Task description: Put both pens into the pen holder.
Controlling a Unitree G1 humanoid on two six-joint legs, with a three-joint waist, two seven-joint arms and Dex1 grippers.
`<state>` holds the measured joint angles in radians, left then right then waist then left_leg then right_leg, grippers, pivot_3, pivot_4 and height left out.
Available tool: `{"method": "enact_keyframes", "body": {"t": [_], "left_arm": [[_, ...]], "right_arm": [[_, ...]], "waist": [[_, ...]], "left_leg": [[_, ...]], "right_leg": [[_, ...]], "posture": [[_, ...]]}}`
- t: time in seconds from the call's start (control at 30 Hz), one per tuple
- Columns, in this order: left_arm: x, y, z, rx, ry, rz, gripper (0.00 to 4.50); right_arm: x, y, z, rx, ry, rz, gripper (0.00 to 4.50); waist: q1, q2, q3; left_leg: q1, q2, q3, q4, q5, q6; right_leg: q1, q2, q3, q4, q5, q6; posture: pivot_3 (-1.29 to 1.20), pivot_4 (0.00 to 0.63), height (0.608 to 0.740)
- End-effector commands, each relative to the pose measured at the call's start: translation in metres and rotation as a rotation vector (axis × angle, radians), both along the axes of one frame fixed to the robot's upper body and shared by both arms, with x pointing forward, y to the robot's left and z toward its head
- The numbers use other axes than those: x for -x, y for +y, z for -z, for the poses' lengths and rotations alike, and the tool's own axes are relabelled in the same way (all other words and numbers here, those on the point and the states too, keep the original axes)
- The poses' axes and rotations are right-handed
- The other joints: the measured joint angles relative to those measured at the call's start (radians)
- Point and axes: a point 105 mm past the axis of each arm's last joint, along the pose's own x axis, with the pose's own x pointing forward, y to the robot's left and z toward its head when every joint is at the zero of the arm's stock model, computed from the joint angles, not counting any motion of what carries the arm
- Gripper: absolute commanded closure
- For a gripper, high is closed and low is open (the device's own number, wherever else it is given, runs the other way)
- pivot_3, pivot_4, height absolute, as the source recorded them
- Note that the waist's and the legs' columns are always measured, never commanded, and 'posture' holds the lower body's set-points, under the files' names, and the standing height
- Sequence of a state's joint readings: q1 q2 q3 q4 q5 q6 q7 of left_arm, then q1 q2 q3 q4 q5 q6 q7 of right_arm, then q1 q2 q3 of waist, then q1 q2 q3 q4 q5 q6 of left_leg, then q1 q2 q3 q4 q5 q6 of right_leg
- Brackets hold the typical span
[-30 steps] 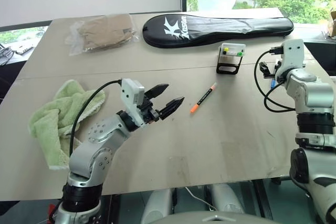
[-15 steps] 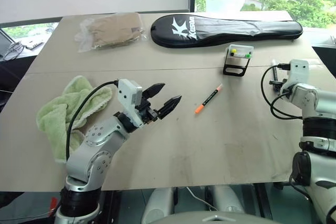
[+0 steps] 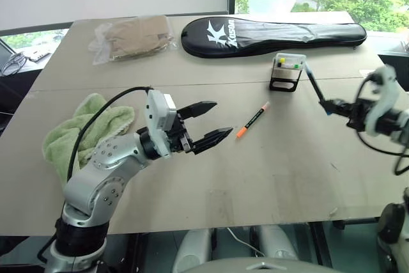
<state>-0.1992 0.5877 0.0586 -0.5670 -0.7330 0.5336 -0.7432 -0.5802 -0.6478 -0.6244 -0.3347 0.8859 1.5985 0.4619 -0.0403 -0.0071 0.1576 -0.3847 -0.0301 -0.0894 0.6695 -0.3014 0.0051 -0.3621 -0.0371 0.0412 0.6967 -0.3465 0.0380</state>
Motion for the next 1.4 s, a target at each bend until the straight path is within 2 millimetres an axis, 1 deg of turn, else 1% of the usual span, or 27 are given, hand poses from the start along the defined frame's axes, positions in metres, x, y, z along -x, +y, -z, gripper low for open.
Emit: {"method": "enact_keyframes", "body": {"t": [0.03,0.1,0.2,0.3,0.37,0.43,0.6,0.83,0.97,1.23,1.4], "left_arm": [[0.003,-0.002,-0.001,-0.010,-0.034,0.019,0.61],[0.003,-0.001,0.002,-0.012,-0.032,0.016,0.61],[0.005,-0.001,0.008,-0.003,-0.020,0.009,0.61],[0.009,-0.004,0.012,0.009,-0.010,0.009,0.61],[0.011,-0.004,0.014,0.011,-0.007,0.008,0.61],[0.012,-0.004,0.015,0.011,-0.008,0.002,0.61],[0.011,0.001,0.015,0.020,-0.013,-0.042,0.61],[0.017,0.002,0.023,0.026,0.002,-0.065,0.61],[0.020,0.001,0.025,0.033,0.007,-0.075,0.61],[0.022,0.002,0.028,0.038,0.017,-0.082,0.61],[0.021,0.000,0.028,0.043,0.024,-0.081,0.61]], "right_arm": [[0.008,0.005,-0.012,-0.042,-0.007,-0.075,4.47],[0.005,0.002,-0.016,-0.046,0.025,-0.076,4.47],[-0.003,0.001,-0.010,-0.023,0.117,-0.060,4.47],[-0.019,-0.002,-0.008,-0.082,0.185,-0.002,4.47],[-0.029,-0.001,-0.010,-0.111,0.220,0.015,4.47],[-0.036,0.001,-0.013,-0.139,0.256,0.022,4.47],[-0.049,-0.009,-0.014,-0.171,0.367,0.088,4.47],[-0.049,-0.014,-0.018,-0.153,0.457,0.099,4.47],[-0.047,-0.010,-0.027,-0.140,0.470,0.067,4.47],[-0.038,-0.007,-0.036,-0.088,0.508,0.029,4.47],[-0.043,-0.006,-0.042,-0.088,0.531,0.045,4.47]], "waist": [[0.000,-0.001,0.000],[0.000,-0.001,0.000],[0.000,-0.001,0.000],[-0.001,-0.001,0.000],[0.000,-0.001,0.000],[0.000,-0.001,0.000],[0.006,-0.001,0.000],[0.007,-0.001,0.000],[0.005,-0.001,0.000],[0.008,-0.001,0.001],[0.008,-0.001,0.001]], "left_leg": [[0.000,0.000,0.000,0.000,0.000,0.000],[0.000,0.000,0.001,0.001,0.000,0.000],[0.000,0.000,0.002,0.001,0.000,0.000],[-0.001,0.000,0.002,0.001,0.000,0.000],[0.000,0.001,0.002,0.001,0.000,0.000],[-0.001,0.001,0.002,0.001,0.000,0.000],[-0.004,0.000,0.001,0.002,0.000,0.000],[-0.006,0.000,0.002,0.003,0.000,0.000],[-0.006,0.001,0.002,0.003,0.000,0.000],[-0.009,0.000,0.002,0.003,0.000,0.000],[-0.010,0.001,0.002,0.003,0.000,0.000]], "right_leg": [[0.001,0.000,0.000,0.000,0.000,0.000],[0.001,-0.001,0.001,0.000,0.000,0.000],[0.000,-0.001,0.001,0.000,0.000,0.000],[0.000,-0.001,0.001,0.000,0.000,0.000],[0.000,-0.001,0.001,0.000,0.000,0.000],[0.000,-0.001,0.001,0.000,0.000,0.000],[-0.001,-0.001,-0.001,-0.001,0.000,0.000],[-0.002,0.000,-0.003,-0.002,0.000,0.000],[-0.002,0.000,-0.002,-0.002,0.000,0.000],[-0.004,0.001,-0.003,-0.002,0.000,0.000],[-0.005,0.000,-0.003,-0.002,0.000,0.000]], "posture": [[0.00,0.150,0.740],[0.00,0.150,0.740],[0.00,0.150,0.740],[0.00,0.150,0.740],[0.00,0.150,0.740],[0.00,0.150,0.740],[0.00,0.150,0.740],[0.00,0.150,0.740],[0.00,0.150,0.740],[0.00,0.150,0.740],[0.00,0.150,0.740]]}}
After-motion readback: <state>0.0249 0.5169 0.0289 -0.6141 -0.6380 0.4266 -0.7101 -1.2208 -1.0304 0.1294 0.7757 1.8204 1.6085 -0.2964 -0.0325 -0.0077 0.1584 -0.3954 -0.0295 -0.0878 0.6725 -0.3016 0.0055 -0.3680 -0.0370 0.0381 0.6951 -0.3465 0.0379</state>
